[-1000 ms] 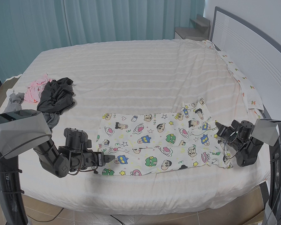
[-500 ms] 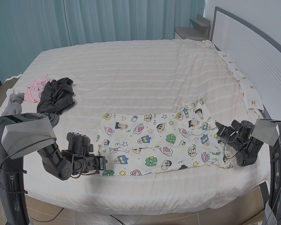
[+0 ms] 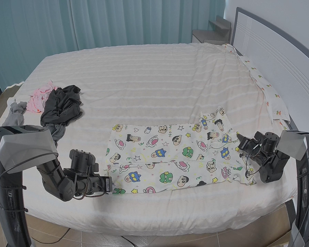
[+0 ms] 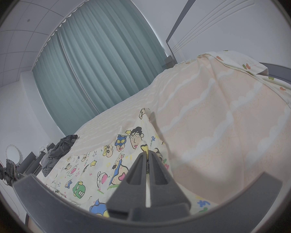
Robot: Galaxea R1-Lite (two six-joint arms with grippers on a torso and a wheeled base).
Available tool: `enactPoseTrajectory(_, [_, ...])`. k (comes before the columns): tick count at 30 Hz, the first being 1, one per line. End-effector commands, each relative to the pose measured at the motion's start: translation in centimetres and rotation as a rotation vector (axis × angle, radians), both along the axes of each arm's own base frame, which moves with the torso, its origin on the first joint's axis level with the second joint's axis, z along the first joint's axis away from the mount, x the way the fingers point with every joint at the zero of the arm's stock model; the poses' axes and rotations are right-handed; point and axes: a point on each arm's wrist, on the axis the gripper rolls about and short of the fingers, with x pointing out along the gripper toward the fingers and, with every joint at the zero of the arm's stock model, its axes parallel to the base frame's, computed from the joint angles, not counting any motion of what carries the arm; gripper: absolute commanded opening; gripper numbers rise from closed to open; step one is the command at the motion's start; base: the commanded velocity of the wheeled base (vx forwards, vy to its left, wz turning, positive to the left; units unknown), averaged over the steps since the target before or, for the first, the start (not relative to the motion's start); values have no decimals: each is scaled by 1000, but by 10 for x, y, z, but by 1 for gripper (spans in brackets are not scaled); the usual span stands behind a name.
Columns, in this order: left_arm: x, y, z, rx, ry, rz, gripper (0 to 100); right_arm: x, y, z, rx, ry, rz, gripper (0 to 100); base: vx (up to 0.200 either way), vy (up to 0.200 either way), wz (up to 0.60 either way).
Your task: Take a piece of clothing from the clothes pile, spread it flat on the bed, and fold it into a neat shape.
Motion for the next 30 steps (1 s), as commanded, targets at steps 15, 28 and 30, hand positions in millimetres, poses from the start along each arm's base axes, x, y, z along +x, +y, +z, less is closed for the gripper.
enactPoseTrajectory(15, [-12,11,5,-1,21,18,0,0,0,1,0,-4,0,0,0,0,0])
enactPoseTrajectory(28, [-11,10,5,-4,20,22,100,0,0,1,0,-5,0,0,0,0,0])
enactPoseTrajectory(30, [-12,11,6,-5,20,24,100,0,0,1,0,-4,0,0,0,0,0])
